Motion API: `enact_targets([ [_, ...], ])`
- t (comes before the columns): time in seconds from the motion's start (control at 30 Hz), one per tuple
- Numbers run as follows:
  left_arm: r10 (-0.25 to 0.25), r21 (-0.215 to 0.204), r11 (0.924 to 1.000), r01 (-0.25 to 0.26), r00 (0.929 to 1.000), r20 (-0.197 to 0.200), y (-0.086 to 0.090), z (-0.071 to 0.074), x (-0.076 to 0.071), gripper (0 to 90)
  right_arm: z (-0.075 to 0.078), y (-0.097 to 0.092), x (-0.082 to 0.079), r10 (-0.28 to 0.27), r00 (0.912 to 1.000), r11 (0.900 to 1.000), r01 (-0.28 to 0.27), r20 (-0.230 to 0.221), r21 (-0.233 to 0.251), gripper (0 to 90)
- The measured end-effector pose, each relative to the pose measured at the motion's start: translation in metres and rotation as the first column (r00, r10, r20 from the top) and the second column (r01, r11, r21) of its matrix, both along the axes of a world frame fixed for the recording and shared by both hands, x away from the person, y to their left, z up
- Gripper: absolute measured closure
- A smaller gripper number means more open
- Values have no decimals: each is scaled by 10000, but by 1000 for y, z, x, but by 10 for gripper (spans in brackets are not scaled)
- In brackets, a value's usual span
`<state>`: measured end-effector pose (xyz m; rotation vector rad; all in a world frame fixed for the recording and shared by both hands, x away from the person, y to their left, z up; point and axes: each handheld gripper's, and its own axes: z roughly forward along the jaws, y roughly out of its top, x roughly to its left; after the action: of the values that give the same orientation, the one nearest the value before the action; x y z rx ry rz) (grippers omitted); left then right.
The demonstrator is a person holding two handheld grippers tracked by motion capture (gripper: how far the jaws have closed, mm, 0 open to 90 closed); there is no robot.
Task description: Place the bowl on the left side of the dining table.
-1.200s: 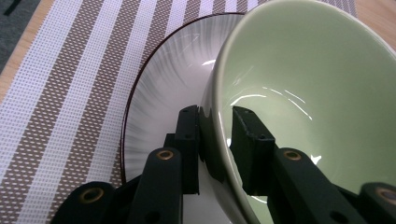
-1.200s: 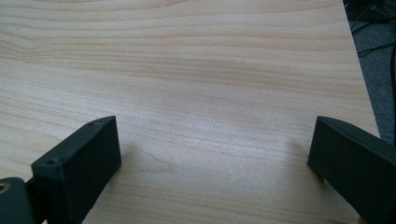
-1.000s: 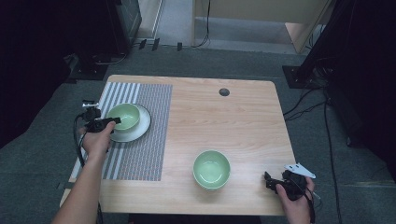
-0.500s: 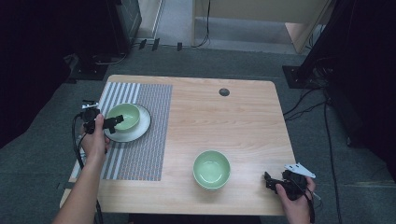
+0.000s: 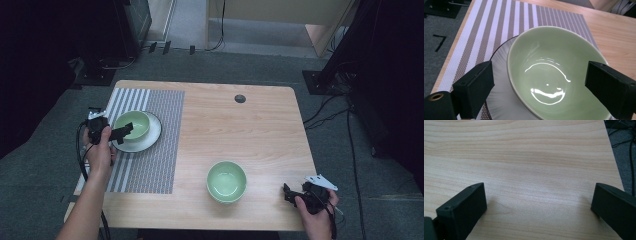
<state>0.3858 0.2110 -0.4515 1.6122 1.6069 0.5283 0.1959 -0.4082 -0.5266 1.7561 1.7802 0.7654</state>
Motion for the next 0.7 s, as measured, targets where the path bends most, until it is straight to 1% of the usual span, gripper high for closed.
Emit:
enact_targets([
  [0.1,-82,-36,10000,83,9998,192,-1,1,-4,77,0,0,0,-1,10000,10000,1,-2,0,0],
  [0.23,-157,20,9999,156,9989,431,-2,2,-9,78,0,0,0,-1,10000,10000,1,-1,-1,0],
  [0.3,-250,66,9997,247,9984,500,-2,2,-11,77,0,0,0,0,10000,10000,0,-2,-3,0],
  [0.4,-260,111,9996,254,9980,571,-2,2,-15,78,0,0,0,-1,10000,10000,1,-1,-2,0],
  [0.63,-297,52,9996,294,9964,790,0,3,-23,78,0,0,0,1,10000,10000,-1,0,-2,0],
  [0.7,-345,102,9994,337,9958,845,1,3,-27,78,0,0,0,1,10000,10000,-1,0,-2,0],
])
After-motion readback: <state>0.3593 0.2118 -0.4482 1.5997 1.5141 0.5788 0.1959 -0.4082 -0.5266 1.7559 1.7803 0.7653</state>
